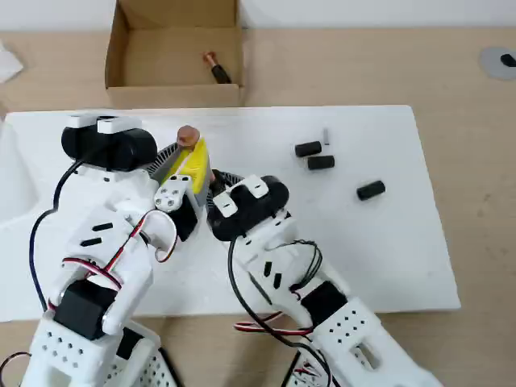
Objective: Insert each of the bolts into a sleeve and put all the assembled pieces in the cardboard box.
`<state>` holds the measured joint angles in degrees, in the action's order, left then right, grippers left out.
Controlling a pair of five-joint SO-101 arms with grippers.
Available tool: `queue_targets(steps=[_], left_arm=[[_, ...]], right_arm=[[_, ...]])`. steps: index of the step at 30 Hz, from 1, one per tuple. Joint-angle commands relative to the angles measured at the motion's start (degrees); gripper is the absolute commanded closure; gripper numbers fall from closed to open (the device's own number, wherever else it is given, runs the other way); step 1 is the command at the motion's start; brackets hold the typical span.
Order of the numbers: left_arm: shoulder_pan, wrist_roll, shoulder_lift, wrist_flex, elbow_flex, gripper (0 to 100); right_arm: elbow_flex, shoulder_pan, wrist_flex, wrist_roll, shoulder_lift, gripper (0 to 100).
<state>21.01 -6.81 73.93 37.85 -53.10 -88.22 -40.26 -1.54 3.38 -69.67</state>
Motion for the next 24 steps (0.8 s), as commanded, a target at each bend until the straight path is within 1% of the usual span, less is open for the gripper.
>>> queue_targets(steps=[1,24], left_arm=[[1.49,-0.44,0.75,-0.26,0.53,99],[1.58,-0.09,0.75,-0.53,-1.05,99]], right_arm=[[1.10,0.66,-0.09,-0.62,-1.27,98.9],[2.42,0.75,-0.18,-0.62,-1.27,98.9]])
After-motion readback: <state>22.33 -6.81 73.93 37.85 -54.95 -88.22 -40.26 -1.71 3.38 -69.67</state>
